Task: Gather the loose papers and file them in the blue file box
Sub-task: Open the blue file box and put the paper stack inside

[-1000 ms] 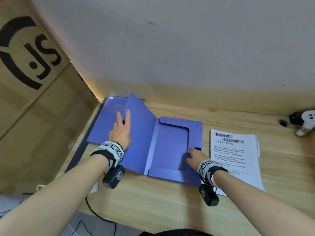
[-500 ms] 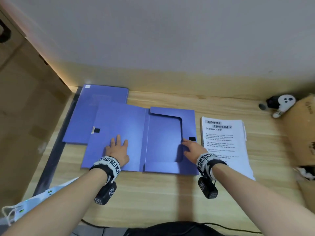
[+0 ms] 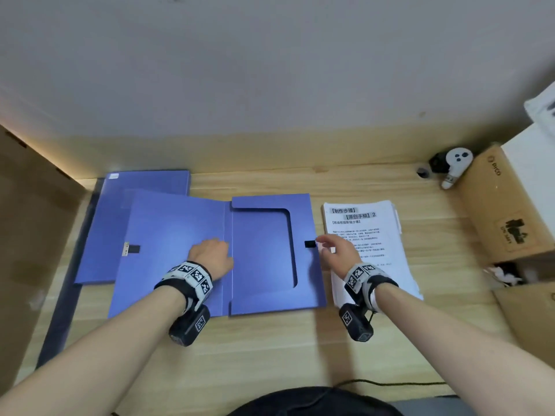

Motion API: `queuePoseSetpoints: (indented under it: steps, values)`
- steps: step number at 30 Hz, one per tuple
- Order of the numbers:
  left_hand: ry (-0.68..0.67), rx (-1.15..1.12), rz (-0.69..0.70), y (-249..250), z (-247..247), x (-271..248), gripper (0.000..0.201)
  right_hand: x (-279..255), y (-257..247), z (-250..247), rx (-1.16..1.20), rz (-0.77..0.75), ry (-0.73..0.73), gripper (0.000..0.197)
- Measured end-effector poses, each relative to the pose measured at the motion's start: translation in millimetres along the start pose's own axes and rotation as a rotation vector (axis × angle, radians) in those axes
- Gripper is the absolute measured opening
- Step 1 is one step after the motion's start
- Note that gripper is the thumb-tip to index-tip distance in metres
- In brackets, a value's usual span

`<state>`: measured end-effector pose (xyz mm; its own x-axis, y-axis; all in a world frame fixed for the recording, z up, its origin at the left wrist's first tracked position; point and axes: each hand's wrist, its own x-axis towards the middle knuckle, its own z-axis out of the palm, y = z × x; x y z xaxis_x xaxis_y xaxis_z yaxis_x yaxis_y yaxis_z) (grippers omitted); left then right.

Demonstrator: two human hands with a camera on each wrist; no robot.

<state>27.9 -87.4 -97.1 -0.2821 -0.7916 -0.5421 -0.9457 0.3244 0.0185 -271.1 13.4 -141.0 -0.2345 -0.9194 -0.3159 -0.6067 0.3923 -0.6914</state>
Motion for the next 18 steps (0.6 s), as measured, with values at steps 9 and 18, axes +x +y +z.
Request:
queuePoseSetpoints:
  steps: [9,18]
  values:
    - [-0.045,-0.507,0.322,155.7,3.7,13.6,0.046,-8.4,101.0,-82.2,0.032,0.299,0.28,0.039]
    - [-0.247,-0.431,0.306,246.6,52.1,41.7,0.059,7.5,171.3,-108.8,0.003,0.525,0.231,0.042]
